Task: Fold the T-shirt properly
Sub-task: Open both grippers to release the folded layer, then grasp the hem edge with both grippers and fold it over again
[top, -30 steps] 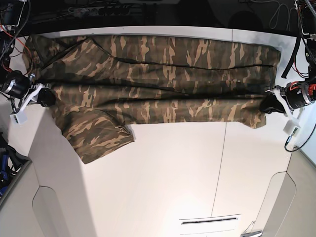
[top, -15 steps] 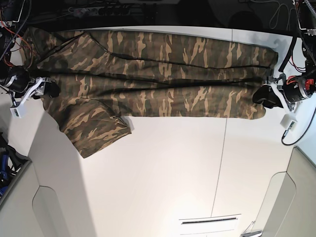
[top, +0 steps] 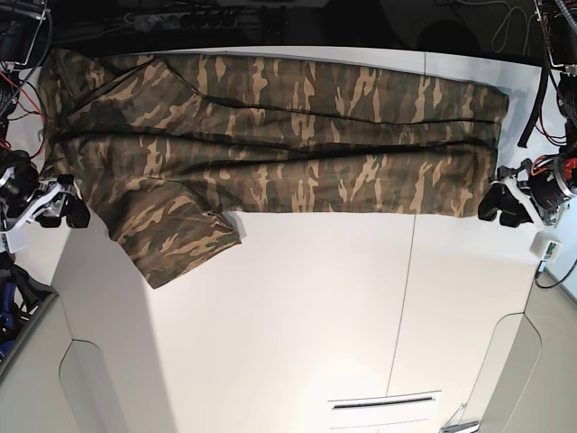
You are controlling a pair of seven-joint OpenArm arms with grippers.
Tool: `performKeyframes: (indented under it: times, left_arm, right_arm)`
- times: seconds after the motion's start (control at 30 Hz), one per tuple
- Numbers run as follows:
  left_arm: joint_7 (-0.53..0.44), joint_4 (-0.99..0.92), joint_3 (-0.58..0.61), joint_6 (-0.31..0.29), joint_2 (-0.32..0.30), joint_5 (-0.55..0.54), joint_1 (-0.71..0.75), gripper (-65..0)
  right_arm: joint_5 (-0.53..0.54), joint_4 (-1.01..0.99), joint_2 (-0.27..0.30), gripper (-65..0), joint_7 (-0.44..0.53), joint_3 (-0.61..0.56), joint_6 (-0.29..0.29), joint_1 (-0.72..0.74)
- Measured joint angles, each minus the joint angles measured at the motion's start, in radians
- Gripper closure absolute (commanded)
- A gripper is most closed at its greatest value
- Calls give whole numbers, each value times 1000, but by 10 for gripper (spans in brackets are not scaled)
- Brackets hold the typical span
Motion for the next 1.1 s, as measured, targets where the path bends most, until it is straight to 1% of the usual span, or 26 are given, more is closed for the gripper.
performKeyframes:
  times: [0.07, 0.17, 0.27, 0.33, 0.43, 0.6, 0.7, 0.8, 0.93, 1.03, 1.1]
  left_arm:
    - [-31, -1, 0, 6, 0, 30, 0, -409]
    - [-79, -14, 0, 6, 0, 51, 0, -409]
    - [-98, -45, 0, 6, 2, 77, -5, -409]
    - [-98, -80, 1, 6, 8, 90, -21, -409]
    - [-94, -140, 2, 7, 31, 100, -65, -409]
    - [-77, -209, 2, 6, 48, 87, -111, -409]
    - [-69, -260, 2, -13, 48, 87, -111, -409]
    - [-69, -290, 2, -26, 55, 64, -111, -409]
    - [-69, -317, 2, -29, 67, 60, -111, -409]
    - [-34, -320, 0, -46, 78, 20, -114, -409]
    - [-23, -320, 0, -56, 89, -3, -116, -408]
  right_arm:
    - [-32, 0, 0, -401, 46, 0, 0, 11]
    - [-96, -2, -18, -401, 50, 1, 0, 35]
    - [-108, -10, -48, -401, 52, 0, 0, 59]
    - [-108, -37, -61, -401, 69, 0, 3, 79]
    - [-149, -130, -74, -401, 118, 0, 5, 124]
    - [-158, -323, -77, -401, 124, 0, 6, 225]
    - [-158, -428, -77, -401, 145, 0, 8, 275]
    - [-159, -511, -78, -401, 165, 0, 5, 310]
    - [-162, -581, -79, -401, 190, 0, 14, 336]
    - [-161, -600, -83, -401, 203, -10, 20, 338]
    - [-168, -603, -96, -401, 219, -32, 20, 338]
